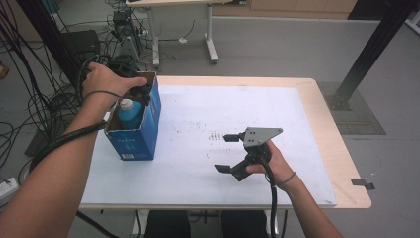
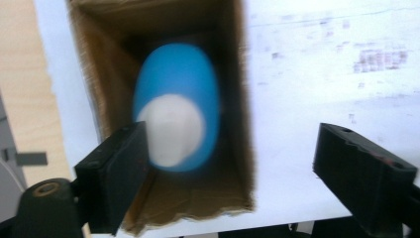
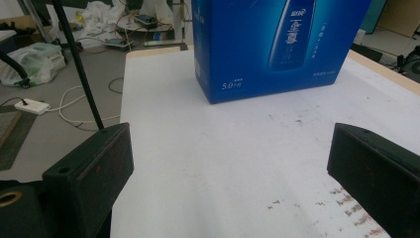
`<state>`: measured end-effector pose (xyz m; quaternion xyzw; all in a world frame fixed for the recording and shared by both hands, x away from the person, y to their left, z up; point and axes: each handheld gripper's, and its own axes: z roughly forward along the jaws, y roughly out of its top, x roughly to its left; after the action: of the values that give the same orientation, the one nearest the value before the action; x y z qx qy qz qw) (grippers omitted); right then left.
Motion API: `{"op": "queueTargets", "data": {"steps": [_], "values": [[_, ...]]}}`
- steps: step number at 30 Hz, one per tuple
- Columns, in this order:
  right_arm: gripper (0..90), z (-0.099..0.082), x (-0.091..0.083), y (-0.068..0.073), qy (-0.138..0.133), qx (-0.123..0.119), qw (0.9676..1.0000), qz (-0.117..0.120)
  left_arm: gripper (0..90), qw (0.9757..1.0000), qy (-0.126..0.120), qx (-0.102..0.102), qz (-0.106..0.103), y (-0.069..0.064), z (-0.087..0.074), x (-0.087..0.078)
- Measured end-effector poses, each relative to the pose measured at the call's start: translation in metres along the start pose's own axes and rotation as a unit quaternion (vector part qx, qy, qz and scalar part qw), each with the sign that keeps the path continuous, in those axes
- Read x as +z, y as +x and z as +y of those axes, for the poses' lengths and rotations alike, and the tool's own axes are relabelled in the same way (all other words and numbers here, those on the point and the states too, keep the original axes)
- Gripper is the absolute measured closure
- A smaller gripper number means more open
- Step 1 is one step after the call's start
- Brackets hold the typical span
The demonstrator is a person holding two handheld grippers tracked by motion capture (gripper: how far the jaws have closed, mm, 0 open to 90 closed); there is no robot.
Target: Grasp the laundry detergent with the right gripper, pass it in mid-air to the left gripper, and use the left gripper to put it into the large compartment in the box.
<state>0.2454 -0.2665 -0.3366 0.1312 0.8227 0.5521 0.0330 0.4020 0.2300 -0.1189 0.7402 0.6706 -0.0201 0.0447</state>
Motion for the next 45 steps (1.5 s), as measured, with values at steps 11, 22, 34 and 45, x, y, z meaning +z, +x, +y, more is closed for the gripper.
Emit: {"op": "queueTargets", "data": {"steps": [11, 22, 34, 45], "values": [[3.3, 0.001, -0.008, 0.000, 0.002, 0.010, 0.9995, -0.029, 7.6, 0.9954, -0.021, 0.089, -0.027, -0.042, -0.012, -0.015], [3.3, 0.000, -0.018, 0.001, 0.006, 0.030, 0.9976, -0.063, 6.2, 0.9885, -0.026, 0.146, -0.032, -0.080, -0.020, -0.012], [3.2, -0.001, -0.036, 0.001, 0.013, 0.064, 0.9911, -0.117, 6.6, 0.9763, -0.018, 0.213, -0.035, -0.126, -0.029, 0.001], [3.1, 0.001, -0.050, -0.001, 0.027, 0.085, 0.9836, -0.157, 6.5, 0.9640, -0.003, 0.262, -0.043, -0.160, -0.035, 0.026]]}}
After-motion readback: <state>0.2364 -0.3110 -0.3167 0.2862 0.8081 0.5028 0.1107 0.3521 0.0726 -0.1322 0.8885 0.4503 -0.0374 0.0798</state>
